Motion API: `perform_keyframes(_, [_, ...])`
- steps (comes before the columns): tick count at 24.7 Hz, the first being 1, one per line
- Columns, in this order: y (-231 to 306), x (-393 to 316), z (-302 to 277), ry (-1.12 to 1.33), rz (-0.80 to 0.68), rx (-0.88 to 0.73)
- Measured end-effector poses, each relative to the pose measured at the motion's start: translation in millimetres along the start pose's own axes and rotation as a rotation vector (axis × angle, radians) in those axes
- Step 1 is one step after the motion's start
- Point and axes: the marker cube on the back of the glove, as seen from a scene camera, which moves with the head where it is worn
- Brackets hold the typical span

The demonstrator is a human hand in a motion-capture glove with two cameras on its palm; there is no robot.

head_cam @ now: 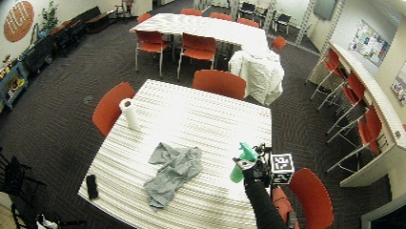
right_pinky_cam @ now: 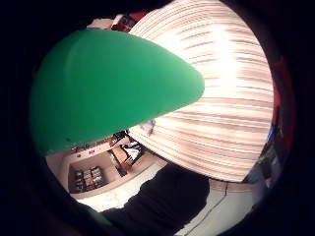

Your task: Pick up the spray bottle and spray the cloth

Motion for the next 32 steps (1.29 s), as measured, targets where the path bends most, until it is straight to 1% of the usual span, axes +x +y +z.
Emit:
perform_keyframes(4, [-5, -11, 32, 0.003, 0.004, -0.040])
perform_keyframes(7, [-5, -15, 45, 0.016, 0.021, -0.055])
perform_keyframes(12, [-15, -3, 54, 0.136, 0.046, -0.070])
perform_keyframes(16, [-23, 11, 62, 0.337, 0.105, -0.085])
perform_keyframes(23, [-36, 41, 66, 0.829, 0.291, -0.131])
perform_keyframes(32, [-36, 68, 58, 1.257, 0.465, -0.111])
